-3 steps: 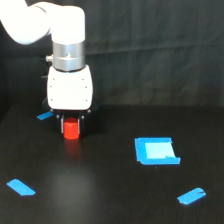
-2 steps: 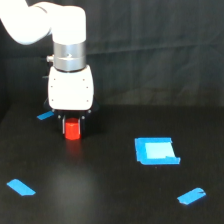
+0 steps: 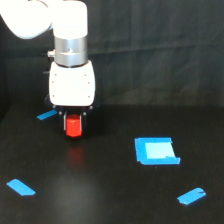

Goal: Pick up the red object from the table

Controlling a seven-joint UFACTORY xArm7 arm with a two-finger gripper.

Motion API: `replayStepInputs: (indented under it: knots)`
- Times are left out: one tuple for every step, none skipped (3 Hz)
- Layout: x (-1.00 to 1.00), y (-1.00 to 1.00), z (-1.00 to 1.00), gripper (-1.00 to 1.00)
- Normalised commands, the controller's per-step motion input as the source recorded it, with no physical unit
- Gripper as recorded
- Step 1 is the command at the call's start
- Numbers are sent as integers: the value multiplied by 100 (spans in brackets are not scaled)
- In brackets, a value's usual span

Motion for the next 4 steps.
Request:
replayStepInputs:
  knots:
    - [17, -27, 100, -91]
    - [8, -4, 100, -100]
    - [15, -18, 100, -100]
    - [7, -9, 97, -97]
